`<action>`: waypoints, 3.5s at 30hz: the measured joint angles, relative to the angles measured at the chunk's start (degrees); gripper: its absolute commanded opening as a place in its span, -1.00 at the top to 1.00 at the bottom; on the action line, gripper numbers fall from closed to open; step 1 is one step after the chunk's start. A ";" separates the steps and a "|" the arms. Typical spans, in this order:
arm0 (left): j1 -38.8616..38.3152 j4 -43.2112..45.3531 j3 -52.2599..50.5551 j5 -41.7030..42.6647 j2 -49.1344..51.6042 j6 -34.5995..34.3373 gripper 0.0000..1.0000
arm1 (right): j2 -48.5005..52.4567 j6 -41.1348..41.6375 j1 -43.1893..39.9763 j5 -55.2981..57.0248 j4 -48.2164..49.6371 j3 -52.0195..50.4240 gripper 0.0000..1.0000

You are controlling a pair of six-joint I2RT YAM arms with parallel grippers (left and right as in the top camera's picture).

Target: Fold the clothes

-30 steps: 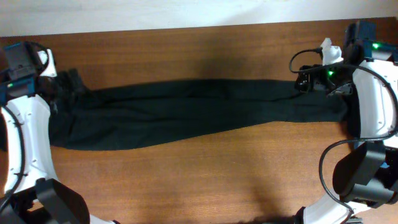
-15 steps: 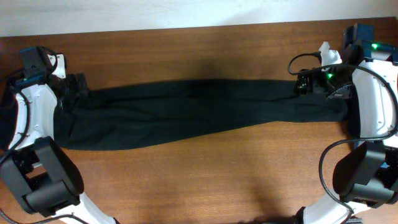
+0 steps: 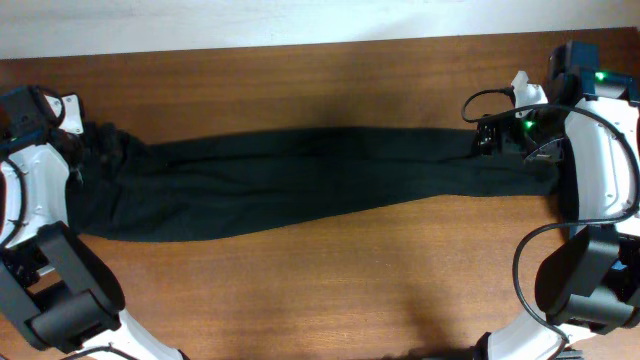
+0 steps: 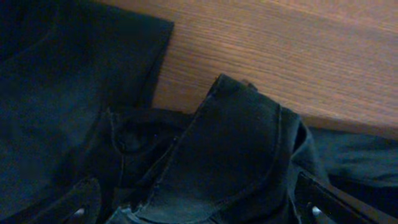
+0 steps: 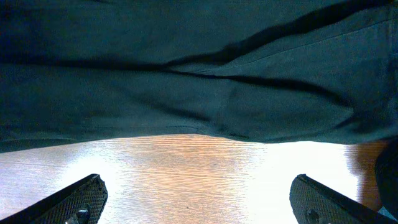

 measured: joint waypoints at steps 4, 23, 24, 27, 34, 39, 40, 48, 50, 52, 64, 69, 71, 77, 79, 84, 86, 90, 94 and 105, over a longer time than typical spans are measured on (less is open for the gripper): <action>-0.13 0.09 0.00 1.27 0.00 0.68 -0.98 | 0.00 0.00 0.00 0.00 0.00 -0.02 -0.97; -0.13 -4.66 -0.02 1.64 1.64 2.78 0.99 | 0.00 -0.22 0.00 0.02 0.00 -0.02 -0.97; -0.13 -6.01 0.00 1.49 1.64 2.95 0.99 | 0.00 -0.17 0.00 0.02 0.02 -0.02 -0.98; 0.07 -11.72 0.61 0.90 1.64 2.56 0.99 | 0.00 -0.31 0.00 0.00 0.04 -0.02 -0.97; 2.62 -27.80 4.66 0.28 1.62 -3.21 0.99 | 0.00 -0.35 0.00 0.04 -0.09 -0.02 -0.98; 5.46 -33.42 6.08 0.39 1.38 -5.88 0.99 | 0.00 1.20 0.00 1.42 -0.52 -0.02 -0.98; 5.88 -33.57 6.32 0.59 1.09 -6.14 0.99 | 0.00 1.66 0.00 1.62 -0.61 -0.02 -0.99; 6.67 -34.88 9.35 3.54 -7.37 -7.39 0.99 | 0.55 3.74 0.00 2.03 -2.54 -0.07 -0.82; 6.67 -36.06 9.73 3.80 -8.68 -7.61 0.99 | 1.49 3.89 0.00 2.01 -3.02 -0.07 -0.70; 6.67 -37.83 9.94 3.89 -9.46 -7.76 0.99 | 3.10 3.96 0.00 2.03 -3.10 -0.15 -0.40; 6.73 -38.82 8.68 4.04 -9.53 -7.82 0.99 | 15.80 3.26 0.94 1.81 -0.92 -0.50 0.92; 6.75 -36.15 3.72 3.98 -9.53 -8.07 0.99 | 17.73 1.46 3.23 1.84 1.68 -0.70 0.92; 6.84 -35.30 1.07 3.96 -9.55 -8.22 0.99 | 17.77 0.76 3.98 2.05 2.43 -0.70 0.92; 8.55 -31.28 -4.31 2.75 -9.55 -9.20 0.99 | 17.77 0.24 4.39 2.93 4.74 -0.70 0.92; 9.33 -30.16 -5.40 1.92 -9.55 -9.79 0.99 | 17.79 0.26 4.39 3.69 5.97 -0.70 0.92; 10.82 -29.07 -6.23 0.31 -9.55 -10.45 0.99 | 18.91 0.28 4.20 6.25 7.50 -0.70 0.92; 11.19 -28.68 -6.23 -0.17 -9.55 -10.62 0.99 | 20.28 0.50 4.02 7.10 7.74 -0.70 0.92; 11.67 -27.52 -6.27 -0.96 -9.53 -10.80 0.99 | 23.26 0.66 2.99 7.48 8.35 -0.57 0.92; 11.65 -27.06 -6.32 -1.81 -9.51 -11.28 0.99 | 23.26 0.72 2.21 6.60 8.87 -0.59 0.92; 12.41 -25.09 -7.87 -5.35 -3.52 -11.93 -0.15 | 23.26 0.98 1.25 5.44 10.16 -0.59 0.60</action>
